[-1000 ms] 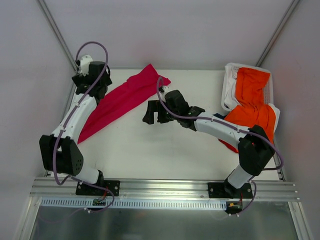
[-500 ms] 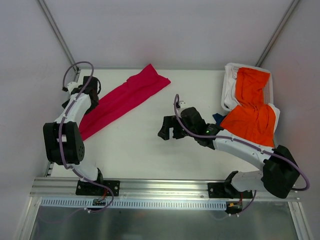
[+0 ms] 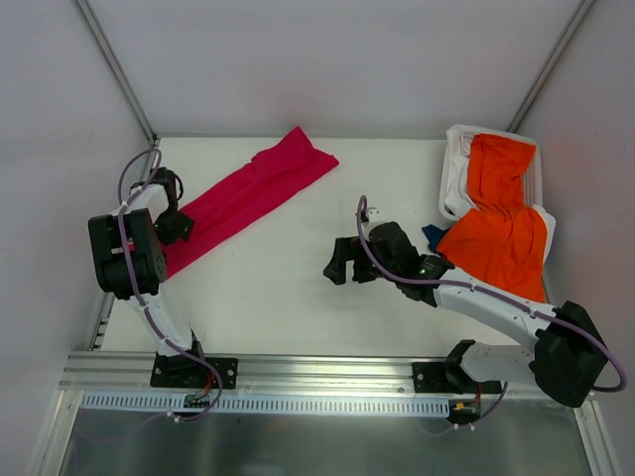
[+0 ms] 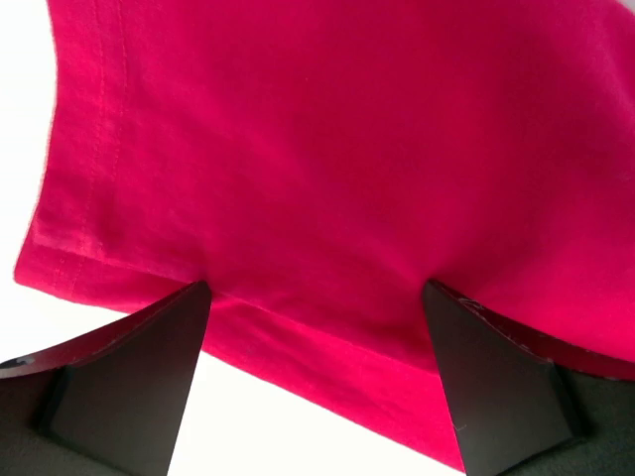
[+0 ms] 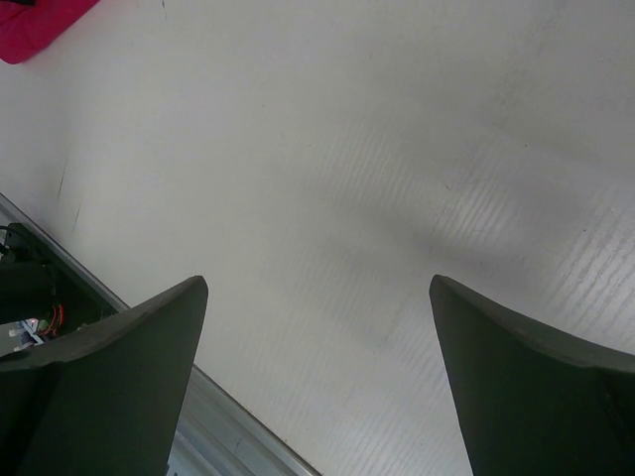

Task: Fold and stack the t-shirts
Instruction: Rotate the tshirt 90 degrees

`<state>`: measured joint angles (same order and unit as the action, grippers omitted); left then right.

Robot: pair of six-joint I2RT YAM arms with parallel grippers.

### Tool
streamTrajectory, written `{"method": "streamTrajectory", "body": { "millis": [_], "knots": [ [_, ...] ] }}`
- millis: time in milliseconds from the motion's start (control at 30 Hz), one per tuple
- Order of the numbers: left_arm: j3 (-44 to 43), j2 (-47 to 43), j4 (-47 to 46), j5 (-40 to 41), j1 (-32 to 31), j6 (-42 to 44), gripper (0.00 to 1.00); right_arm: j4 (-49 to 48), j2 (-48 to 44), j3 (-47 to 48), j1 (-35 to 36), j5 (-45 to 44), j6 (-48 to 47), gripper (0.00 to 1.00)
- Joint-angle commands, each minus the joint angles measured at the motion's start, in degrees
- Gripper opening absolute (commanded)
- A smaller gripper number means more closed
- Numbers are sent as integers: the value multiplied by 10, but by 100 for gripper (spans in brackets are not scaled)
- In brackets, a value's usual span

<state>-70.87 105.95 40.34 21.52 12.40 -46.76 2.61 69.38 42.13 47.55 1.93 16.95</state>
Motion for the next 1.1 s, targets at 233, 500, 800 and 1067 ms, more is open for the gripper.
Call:
{"method": "streamTrajectory", "body": {
  "millis": [233,500,800,1067],
  "knots": [
    [0,11,14,-144,-50,-5,99,5,-78,-30,-21,-14,-1,100],
    [-1,8,15,-183,-211,-39,99,34,-135,-58,-47,-46,-2,99],
    [-87,108,14,-255,-399,-108,99,76,-204,-86,-62,-87,-7,99],
    [-113,57,13,-281,-476,-184,99,101,-230,-95,-69,-102,-7,100]
  ]
}}
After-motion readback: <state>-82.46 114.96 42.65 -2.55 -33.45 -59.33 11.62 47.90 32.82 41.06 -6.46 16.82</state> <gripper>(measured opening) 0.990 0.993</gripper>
